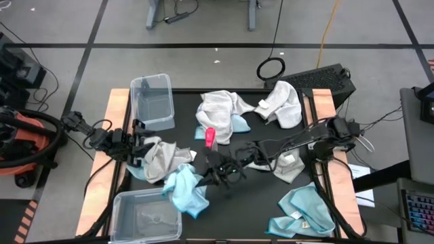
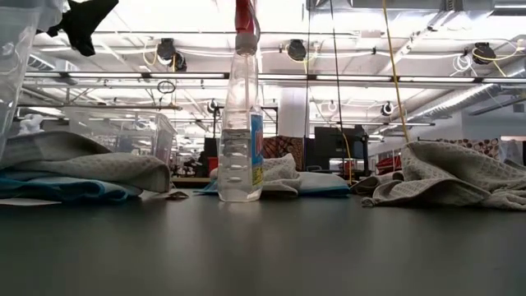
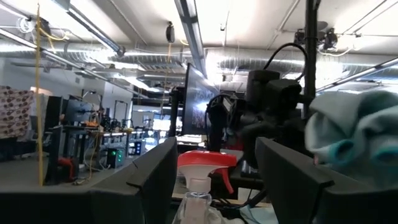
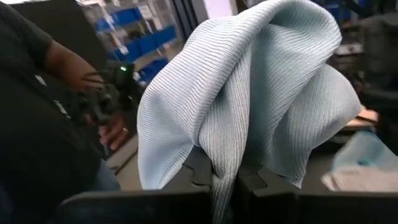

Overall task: Sort microfiber towel by color & place in baskets
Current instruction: Put the blue towel into the bottom transparent bin

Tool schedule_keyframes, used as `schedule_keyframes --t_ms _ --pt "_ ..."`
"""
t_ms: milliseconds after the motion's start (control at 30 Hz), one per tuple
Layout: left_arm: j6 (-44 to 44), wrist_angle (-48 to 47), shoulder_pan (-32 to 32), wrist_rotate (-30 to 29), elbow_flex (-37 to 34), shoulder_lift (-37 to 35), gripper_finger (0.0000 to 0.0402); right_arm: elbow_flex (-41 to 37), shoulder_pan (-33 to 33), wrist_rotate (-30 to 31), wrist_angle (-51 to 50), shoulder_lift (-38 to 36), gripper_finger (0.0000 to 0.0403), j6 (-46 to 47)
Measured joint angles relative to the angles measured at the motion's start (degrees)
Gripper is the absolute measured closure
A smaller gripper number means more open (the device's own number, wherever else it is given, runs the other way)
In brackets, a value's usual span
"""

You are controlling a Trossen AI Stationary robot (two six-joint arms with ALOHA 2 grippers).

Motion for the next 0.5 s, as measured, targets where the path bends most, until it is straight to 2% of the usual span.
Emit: schedule_keyframes --t_ms 200,500 --pt "0.0 -0.1 0.0 -2.1 0.0 0.0 0.0178 3.8 -0.4 -4.8 1.6 4.6 0.0401 -0.3" --pt "0.0 -1.8 0.0 -3.4 0.0 0.0 0.0178 13.4 -1.5 -8.5 1.7 13.0 0.0401 -2.9"
